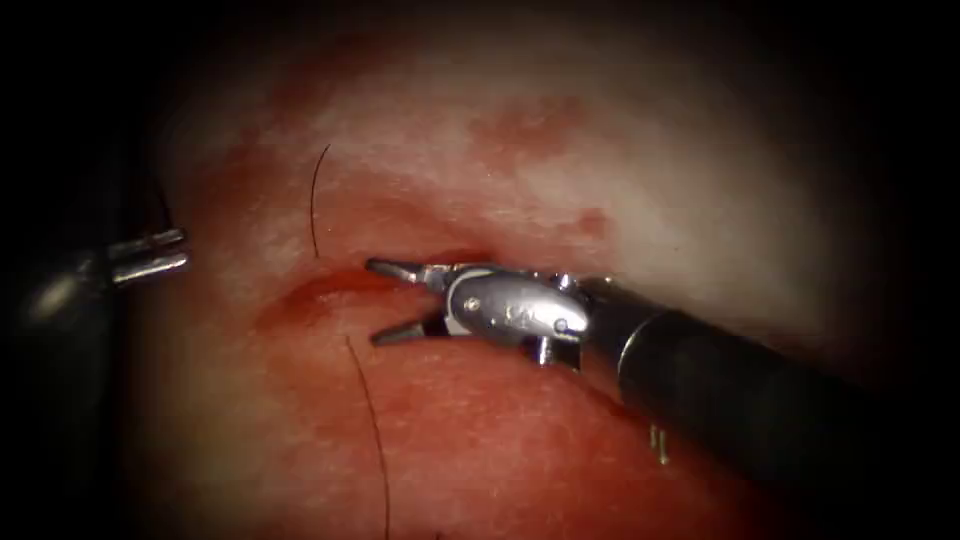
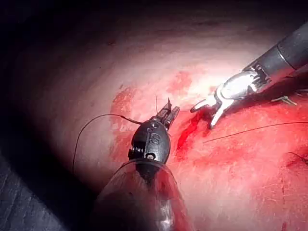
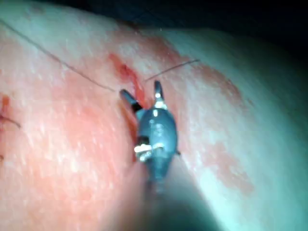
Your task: Wound Closure
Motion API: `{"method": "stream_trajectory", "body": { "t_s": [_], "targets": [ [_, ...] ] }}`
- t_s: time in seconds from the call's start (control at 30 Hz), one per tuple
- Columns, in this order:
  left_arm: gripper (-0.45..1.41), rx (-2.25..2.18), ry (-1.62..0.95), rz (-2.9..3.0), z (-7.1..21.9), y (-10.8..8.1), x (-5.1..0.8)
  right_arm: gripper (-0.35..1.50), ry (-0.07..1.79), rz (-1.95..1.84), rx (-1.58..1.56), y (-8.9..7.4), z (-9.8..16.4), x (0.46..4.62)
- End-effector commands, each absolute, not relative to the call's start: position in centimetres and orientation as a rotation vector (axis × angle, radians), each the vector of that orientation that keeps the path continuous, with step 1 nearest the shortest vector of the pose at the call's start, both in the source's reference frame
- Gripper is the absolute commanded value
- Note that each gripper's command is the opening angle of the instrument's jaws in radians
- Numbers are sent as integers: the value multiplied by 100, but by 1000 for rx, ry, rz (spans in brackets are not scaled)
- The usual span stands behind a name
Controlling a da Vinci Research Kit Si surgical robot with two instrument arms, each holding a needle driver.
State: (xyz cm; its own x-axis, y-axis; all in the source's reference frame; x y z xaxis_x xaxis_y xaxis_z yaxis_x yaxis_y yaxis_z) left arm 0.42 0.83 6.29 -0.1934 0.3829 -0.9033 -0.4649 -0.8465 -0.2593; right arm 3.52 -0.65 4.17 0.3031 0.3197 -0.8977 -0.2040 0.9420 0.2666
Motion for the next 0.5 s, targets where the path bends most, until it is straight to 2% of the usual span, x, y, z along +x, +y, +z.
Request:
{"method": "stream_trajectory", "body": {
  "t_s": [0.03,0.27,0.5],
  "targets": [
    [-45,-1541,95,2075,636,85,37,96,1219,413,148,-55,419,371],
    [-45,-1541,95,2075,635,85,38,57,1187,753,353,-40,430,393],
    [-45,-1540,95,2075,635,85,38,56,1160,930,445,-26,448,400]
  ]
}}
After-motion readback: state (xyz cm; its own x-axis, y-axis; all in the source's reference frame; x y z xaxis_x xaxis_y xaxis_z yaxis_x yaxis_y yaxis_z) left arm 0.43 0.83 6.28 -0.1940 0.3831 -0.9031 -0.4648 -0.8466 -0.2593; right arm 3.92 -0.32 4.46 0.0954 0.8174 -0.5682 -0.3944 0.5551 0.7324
